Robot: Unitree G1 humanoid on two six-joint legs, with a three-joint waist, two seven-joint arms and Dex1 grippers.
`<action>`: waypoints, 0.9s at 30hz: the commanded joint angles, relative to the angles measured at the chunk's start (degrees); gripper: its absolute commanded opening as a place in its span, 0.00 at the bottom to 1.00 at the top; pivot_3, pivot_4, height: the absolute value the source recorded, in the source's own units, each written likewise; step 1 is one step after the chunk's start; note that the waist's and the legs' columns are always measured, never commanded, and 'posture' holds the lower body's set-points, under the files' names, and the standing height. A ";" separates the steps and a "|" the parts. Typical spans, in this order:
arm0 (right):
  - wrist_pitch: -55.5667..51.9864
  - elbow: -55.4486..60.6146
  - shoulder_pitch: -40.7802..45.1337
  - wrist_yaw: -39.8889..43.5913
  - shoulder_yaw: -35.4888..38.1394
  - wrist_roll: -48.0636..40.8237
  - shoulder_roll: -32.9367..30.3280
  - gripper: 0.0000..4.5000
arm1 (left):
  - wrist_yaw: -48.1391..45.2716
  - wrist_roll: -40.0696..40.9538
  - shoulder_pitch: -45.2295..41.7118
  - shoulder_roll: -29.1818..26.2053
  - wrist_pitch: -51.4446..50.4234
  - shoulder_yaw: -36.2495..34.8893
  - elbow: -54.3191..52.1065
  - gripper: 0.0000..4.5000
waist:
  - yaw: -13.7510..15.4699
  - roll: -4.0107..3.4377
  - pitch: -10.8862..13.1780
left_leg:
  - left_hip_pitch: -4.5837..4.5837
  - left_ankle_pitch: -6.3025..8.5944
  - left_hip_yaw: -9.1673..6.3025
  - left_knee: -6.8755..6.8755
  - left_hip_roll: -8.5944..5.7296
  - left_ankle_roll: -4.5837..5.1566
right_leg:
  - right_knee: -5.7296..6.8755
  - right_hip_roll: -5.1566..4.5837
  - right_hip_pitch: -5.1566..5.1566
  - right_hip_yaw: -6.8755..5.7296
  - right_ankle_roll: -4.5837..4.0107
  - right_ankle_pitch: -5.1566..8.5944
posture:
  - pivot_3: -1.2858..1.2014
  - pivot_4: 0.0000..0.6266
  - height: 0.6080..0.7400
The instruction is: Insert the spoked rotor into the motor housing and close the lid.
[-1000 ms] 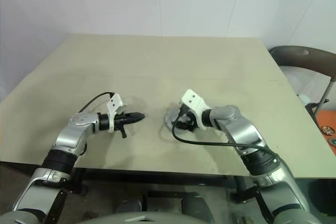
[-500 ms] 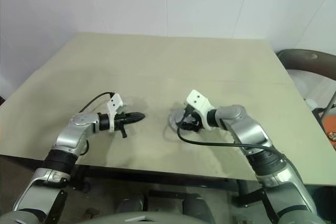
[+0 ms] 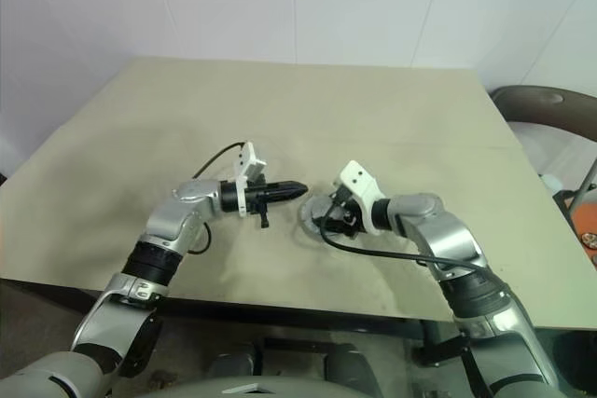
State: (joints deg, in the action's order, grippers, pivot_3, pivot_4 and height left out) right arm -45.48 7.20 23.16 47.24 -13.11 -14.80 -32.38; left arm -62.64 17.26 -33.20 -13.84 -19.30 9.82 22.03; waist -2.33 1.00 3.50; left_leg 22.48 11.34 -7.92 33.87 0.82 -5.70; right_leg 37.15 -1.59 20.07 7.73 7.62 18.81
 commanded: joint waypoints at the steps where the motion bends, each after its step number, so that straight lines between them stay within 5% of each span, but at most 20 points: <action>1: -1.75 -0.98 -1.76 0.52 -1.11 0.07 -0.86 0.72 | -2.16 -2.07 -1.53 1.80 2.84 2.11 7.12 0.05 | 0.07 0.00 0.00 | 0.00 0.00 0.00 0.01 -0.01 0.00 | -0.02 0.00 -0.01 -0.01 0.00 0.01 | 0.52 0.00 1.00; 16: 0.26 0.94 -6.56 1.92 1.41 -2.38 -1.00 0.72 | -3.34 -4.53 -5.05 7.27 7.84 2.07 14.61 0.05 | 1.64 0.02 -0.03 | 0.00 0.03 0.00 0.02 -0.03 0.03 | -0.09 -0.02 0.01 -0.02 0.04 0.04 | 0.52 0.00 1.00; 24: 0.90 0.55 -7.52 0.89 0.73 -0.44 -2.73 0.72 | -4.43 -10.83 -4.95 4.62 7.98 7.38 16.15 0.05 | 1.78 0.05 -0.09 | 0.01 0.08 0.00 0.03 -0.04 0.09 | -0.12 -0.03 -0.02 -0.04 0.04 0.05 | 0.52 0.00 1.00; 25: 1.05 0.94 -7.60 1.27 0.84 -0.65 -3.02 0.88 | -4.38 -11.44 -4.94 4.27 8.17 7.92 16.55 0.05 | 1.77 0.06 -0.14 | -0.01 0.08 0.00 0.03 -0.04 0.09 | -0.15 -0.04 0.00 -0.04 0.04 0.05 | 0.52 0.00 1.00; 27: 1.34 1.65 -7.64 1.39 1.01 -0.75 -3.42 1.00 | -3.85 -12.66 -5.01 3.62 8.73 8.68 17.31 0.05 | 1.61 0.19 -0.30 | -0.05 0.10 0.01 0.03 -0.04 0.12 | -0.21 -0.04 0.00 -0.05 0.04 0.06 | 0.52 0.00 1.00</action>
State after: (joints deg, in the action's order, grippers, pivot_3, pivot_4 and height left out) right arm -42.79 10.18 17.42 47.81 -10.56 -15.98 -34.81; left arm -66.77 8.77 -39.12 -8.93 -10.04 15.40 36.66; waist -0.72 1.19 3.20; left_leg 22.41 11.45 -7.92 33.90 0.78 -5.57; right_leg 36.95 -1.63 20.07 7.68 7.64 18.88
